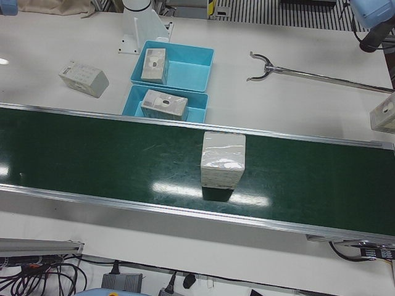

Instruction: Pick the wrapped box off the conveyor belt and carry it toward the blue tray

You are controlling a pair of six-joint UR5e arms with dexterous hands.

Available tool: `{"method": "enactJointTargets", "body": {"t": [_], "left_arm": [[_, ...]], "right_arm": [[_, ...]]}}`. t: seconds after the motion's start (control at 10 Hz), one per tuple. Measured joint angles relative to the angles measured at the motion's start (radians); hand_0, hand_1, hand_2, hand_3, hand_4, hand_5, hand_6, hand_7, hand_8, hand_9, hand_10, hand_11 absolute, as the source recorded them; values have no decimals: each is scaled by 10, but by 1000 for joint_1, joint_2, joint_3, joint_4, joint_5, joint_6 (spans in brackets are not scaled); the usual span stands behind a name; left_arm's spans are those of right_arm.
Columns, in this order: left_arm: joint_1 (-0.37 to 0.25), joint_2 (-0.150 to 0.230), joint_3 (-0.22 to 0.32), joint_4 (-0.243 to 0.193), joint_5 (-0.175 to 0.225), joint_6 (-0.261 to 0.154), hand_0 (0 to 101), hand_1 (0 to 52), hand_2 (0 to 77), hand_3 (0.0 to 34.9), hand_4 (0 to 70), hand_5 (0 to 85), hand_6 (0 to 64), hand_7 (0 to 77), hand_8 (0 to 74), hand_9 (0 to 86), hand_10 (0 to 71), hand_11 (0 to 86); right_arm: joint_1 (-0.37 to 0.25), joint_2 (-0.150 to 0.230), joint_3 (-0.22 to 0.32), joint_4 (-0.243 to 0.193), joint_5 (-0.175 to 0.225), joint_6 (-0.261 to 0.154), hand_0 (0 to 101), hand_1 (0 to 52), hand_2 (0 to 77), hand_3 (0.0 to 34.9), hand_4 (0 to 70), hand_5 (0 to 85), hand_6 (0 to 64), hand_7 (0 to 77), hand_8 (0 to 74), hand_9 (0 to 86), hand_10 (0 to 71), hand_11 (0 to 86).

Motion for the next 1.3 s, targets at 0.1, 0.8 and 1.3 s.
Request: {"method": "enactJointTargets", "body": {"t": [0.1, 0.8, 1.3], "left_arm": [[0, 0, 0, 0, 0, 0, 0, 0, 11, 0, 0, 11, 0, 0, 0, 0, 0, 0], [0, 0, 0, 0, 0, 0, 0, 0, 11, 0, 0, 11, 0, 0, 0, 0, 0, 0], [0, 0, 0, 0, 0, 0, 0, 0, 5, 0, 0, 11, 0, 0, 0, 0, 5, 0]], "right_arm": [[0, 0, 0, 0, 0, 0, 435, 115, 120, 0, 16, 27, 0, 5, 11, 33, 16, 33], [0, 0, 0, -1, 0, 0, 428, 115, 120, 0, 11, 22, 0, 5, 22, 33, 0, 22], [-7, 1, -4, -2, 0, -1, 429, 109, 120, 0, 27, 16, 0, 5, 22, 33, 0, 22]]}}
